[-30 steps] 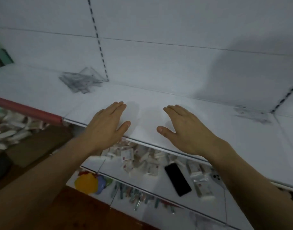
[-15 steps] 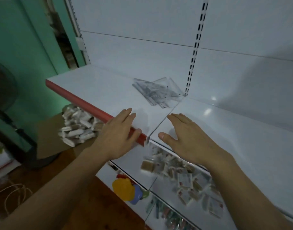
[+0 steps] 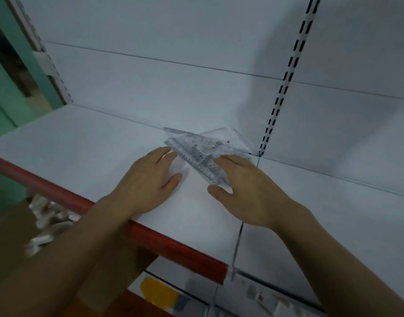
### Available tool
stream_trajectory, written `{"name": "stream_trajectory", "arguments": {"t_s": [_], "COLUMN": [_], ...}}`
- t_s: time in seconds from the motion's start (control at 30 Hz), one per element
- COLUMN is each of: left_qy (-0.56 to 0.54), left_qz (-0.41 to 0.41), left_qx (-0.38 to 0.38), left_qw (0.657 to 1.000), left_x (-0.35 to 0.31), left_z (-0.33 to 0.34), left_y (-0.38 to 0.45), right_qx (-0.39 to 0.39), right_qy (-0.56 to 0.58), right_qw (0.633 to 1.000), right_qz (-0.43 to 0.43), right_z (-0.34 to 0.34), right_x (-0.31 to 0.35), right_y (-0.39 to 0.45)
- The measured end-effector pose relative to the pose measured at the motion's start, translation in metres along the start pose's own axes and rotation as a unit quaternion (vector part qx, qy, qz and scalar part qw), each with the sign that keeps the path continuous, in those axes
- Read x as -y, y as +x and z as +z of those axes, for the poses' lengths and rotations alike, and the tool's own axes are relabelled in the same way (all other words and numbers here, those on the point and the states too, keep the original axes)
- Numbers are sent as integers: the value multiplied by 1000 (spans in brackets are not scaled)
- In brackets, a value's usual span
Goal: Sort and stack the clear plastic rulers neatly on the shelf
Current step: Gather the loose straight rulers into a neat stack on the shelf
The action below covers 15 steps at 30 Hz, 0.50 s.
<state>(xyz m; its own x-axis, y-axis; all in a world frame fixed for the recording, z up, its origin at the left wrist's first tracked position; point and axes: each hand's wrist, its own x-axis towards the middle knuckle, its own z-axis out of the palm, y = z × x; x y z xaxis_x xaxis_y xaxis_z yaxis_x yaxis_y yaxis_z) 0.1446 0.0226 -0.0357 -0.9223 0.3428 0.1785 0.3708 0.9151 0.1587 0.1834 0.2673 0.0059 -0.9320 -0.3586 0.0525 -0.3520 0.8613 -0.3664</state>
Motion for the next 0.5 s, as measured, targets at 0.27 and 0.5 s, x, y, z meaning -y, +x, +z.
{"name": "stream_trajectory", "arguments": {"t_s": [0.27,0.5], "left_qy": [-16,-123], "left_qz": [84,196], "left_qx": [-37,-94], "left_qw": [996,968], "left_x": [53,82], "left_z": [4,12], "left_y": [65,121], "right_qx": [-46,-70], "right_qy": [-42,-70], "right_qw": [994,981], "right_qz": [95,167], "right_z": [1,14], "right_x": [20,32], "right_y": [53,100]}}
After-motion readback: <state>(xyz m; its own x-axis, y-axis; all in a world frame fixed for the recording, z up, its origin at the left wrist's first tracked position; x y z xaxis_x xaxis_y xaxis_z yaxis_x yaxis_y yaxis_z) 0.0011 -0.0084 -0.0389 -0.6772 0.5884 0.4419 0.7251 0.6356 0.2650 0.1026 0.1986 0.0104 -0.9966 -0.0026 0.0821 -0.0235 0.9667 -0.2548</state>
